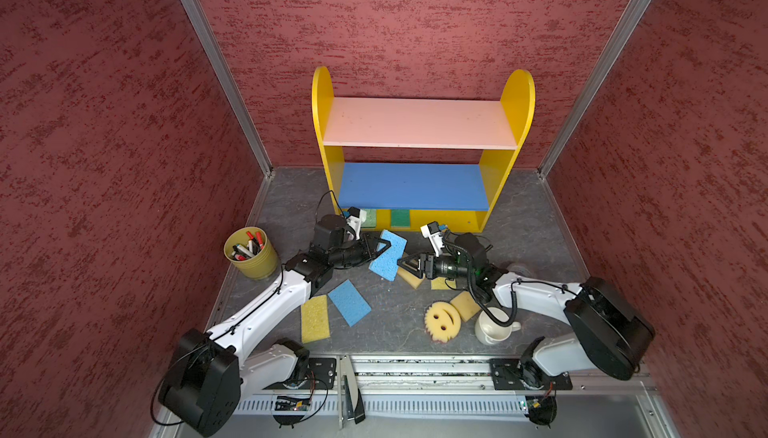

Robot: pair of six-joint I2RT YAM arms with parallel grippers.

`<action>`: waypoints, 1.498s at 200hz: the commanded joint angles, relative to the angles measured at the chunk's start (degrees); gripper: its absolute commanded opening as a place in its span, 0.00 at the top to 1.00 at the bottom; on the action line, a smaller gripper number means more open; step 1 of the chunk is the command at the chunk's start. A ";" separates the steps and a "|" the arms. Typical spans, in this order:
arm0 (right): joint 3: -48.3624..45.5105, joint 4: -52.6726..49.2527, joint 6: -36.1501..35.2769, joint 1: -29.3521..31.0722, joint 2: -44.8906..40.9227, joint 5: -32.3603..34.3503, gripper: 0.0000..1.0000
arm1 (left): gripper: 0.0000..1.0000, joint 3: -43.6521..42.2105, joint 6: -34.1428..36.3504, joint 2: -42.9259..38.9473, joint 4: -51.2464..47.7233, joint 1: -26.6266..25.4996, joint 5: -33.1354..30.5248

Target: Place and organize the cleaning sponges onto the shelf

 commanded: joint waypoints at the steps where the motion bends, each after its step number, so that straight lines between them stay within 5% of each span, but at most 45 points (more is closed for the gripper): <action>1: 1.07 12.02 5.12 3.33 2.79 0.61 0.33 | 0.92 -0.91 -1.47 -1.84 2.44 -0.33 -4.82; 68: -0.68 39.46 17.48 8.01 13.52 4.14 0.48 | 0.92 -7.68 -7.50 -6.74 7.54 -0.80 -12.23; 154: -2.34 37.10 18.32 7.92 12.69 8.98 0.85 | 0.92 -7.58 -6.13 -11.28 4.59 -1.75 -16.24; 165: -2.41 35.21 18.03 7.88 12.51 9.54 0.93 | 0.86 -7.67 -5.89 -11.79 4.57 -1.81 -16.22; 182: -3.26 33.00 18.06 7.25 11.67 9.54 1.00 | 0.61 -7.10 -5.13 -13.40 3.24 -1.87 -16.54; 196: -4.49 28.49 17.59 5.75 9.47 8.97 1.00 | 0.37 -6.37 -4.14 -15.66 0.85 -1.95 -18.01; 211: -5.74 18.86 15.51 3.30 5.82 9.32 1.00 | 0.26 -5.17 -2.18 -18.54 -3.46 -1.95 -21.21; 256: -0.58 -27.87 -0.57 -1.95 -8.57 22.98 1.00 | 0.19 -1.88 2.58 -25.45 -17.25 -1.77 -32.73; 299: 4.93 -42.34 -8.86 -7.80 -6.90 23.00 1.00 | 0.19 -1.88 3.59 -26.26 -19.48 -1.42 -33.80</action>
